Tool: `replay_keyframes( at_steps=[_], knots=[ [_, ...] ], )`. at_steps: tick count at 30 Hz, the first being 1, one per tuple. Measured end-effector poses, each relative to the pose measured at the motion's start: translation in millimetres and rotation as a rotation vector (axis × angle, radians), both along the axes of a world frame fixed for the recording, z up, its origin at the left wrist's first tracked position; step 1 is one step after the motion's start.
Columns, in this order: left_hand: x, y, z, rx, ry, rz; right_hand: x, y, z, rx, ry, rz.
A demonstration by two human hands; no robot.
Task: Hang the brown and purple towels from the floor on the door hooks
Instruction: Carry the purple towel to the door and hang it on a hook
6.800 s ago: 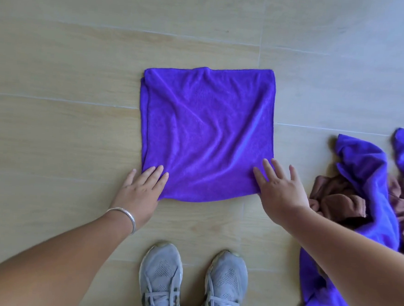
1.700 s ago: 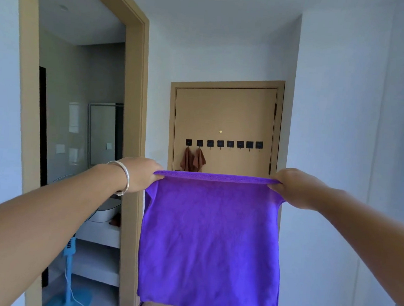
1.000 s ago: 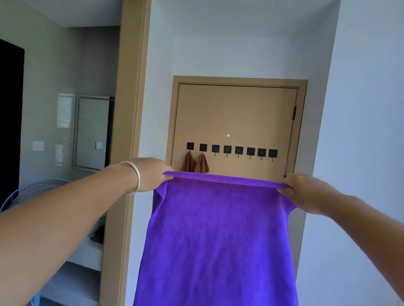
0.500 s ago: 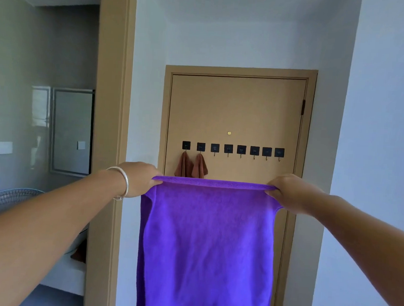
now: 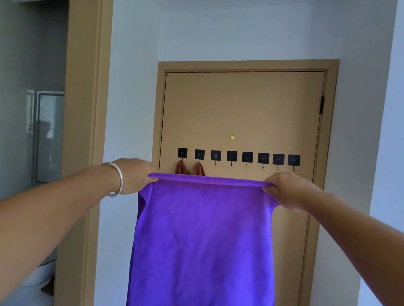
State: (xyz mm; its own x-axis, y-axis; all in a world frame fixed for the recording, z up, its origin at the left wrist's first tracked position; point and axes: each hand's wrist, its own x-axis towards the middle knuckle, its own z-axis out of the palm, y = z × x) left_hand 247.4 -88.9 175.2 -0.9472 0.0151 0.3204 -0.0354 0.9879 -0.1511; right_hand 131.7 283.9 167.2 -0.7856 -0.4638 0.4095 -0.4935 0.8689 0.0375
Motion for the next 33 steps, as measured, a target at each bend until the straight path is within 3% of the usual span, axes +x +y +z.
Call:
replay_keyframes(
  at_steps=[14,23,33],
  knots=[
    [-175,-18,-16,-0.017,-0.036,0.015,-173,-25,-15,0.033,-0.022,-0.004],
    [-306,-71,-28,0.012,0.005,-0.138,-267,-73,-20,-0.005,-0.046,-0.036],
    [-437,-127,-21,0.082,0.087,-0.253,-374,-140,-16,-0.131,0.093,-0.082]
  ],
)
